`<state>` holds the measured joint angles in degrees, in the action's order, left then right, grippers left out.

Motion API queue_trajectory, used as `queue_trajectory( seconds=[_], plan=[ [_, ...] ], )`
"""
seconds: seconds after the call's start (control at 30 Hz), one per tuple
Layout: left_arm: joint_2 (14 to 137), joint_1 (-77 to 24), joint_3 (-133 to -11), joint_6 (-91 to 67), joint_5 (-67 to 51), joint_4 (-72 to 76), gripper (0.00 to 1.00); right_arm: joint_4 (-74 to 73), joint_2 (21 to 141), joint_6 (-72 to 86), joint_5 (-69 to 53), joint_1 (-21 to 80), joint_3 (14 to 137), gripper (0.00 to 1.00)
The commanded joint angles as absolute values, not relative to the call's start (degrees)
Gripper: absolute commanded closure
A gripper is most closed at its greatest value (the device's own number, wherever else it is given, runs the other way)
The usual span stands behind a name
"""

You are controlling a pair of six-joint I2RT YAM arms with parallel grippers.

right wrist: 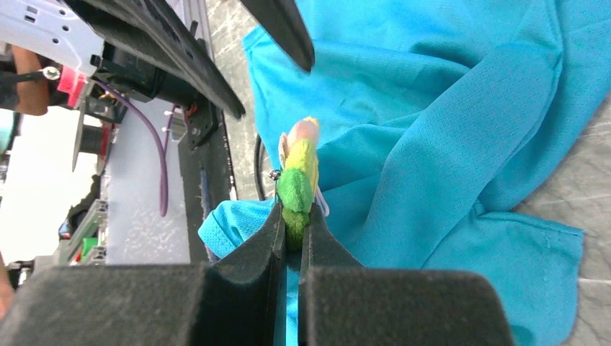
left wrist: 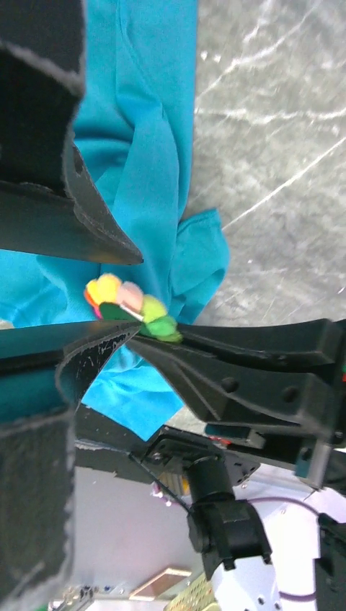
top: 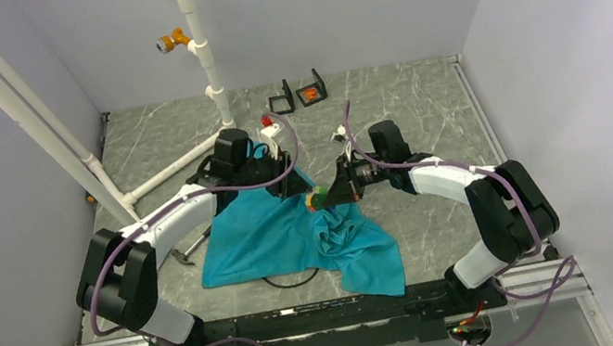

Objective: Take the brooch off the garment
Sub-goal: Remove the brooch from the clothes.

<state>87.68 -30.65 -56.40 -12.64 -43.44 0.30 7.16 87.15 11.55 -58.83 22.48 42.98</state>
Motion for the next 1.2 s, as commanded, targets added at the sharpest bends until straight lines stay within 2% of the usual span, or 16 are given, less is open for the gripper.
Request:
queue_trajectory(
  seconds=[0.0, 0.27, 0.4, 0.77, 0.97, 1.17],
  plan=[
    [87.0, -30.5, -61.6, -7.4, -40.4, -7.1, 0.61, 11.9, 88.8, 15.0, -63.0, 22.3, 43.1, 1.0],
    [87.3, -31.8, -59.3, -9.0, -42.4, -5.8, 0.64, 13.2, 89.8, 16.4, -63.4, 22.1, 43.0, 1.0],
    [87.5, -33.6, -58.6, -8.4, -42.1, -6.2, 0.59, 13.1, 90.4, 16.5, -63.3, 22.0, 43.1, 1.0],
    [92.3, -35.9, -61.3, -11.7, -39.0, -10.0, 0.55, 13.1, 89.6, 15.8, -61.0, 21.9, 42.5, 1.0],
    [94.0, -35.9, -62.5, -13.9, -38.3, -10.6, 0.57, 12.7, 88.9, 15.0, -59.8, 22.0, 42.3, 1.0],
    [94.0, -36.0, -61.6, -14.8, -39.1, -9.9, 0.64, 12.8, 87.7, 14.5, -57.1, 22.0, 41.9, 1.0]
  ],
)
